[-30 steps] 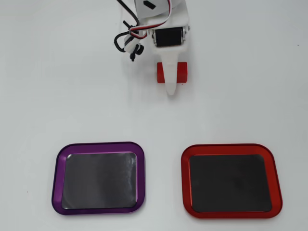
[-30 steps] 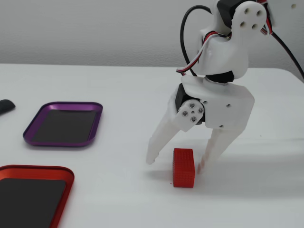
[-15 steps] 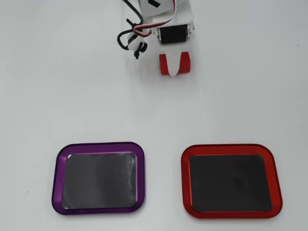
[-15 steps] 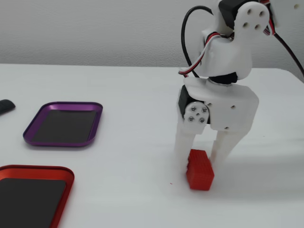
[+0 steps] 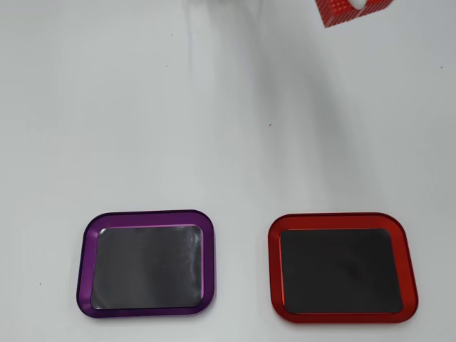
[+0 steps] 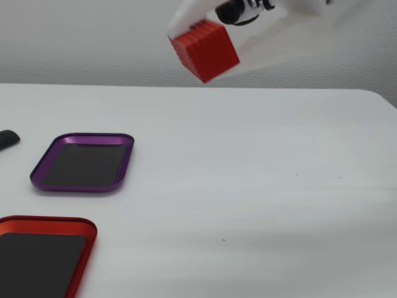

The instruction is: Grasp a red block and put it in the left red dish.

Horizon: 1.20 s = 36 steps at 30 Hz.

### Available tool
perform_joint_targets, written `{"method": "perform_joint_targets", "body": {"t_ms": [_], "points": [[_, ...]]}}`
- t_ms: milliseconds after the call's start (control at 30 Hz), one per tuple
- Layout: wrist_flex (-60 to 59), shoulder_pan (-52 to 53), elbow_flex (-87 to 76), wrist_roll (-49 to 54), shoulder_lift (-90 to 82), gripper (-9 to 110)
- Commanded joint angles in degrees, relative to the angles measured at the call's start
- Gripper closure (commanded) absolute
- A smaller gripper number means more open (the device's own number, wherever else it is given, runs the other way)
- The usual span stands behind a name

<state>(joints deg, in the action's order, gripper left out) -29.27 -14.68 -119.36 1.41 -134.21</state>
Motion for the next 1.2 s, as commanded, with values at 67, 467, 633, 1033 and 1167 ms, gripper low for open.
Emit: {"method": "perform_joint_targets", "body": {"t_ms": [67,467,633,1033,1167], "points": [[18.8,-0.6,-3.5,0.4,4.6,102],[32.3,-0.6,11.1,0.1,41.2,102],[31.6,-0.6,23.4,-0.5,54.7,102],[31.7,1.5,35.2,0.0,70.0,102],[31.7,4.7,35.1,0.0,70.4,102]]}}
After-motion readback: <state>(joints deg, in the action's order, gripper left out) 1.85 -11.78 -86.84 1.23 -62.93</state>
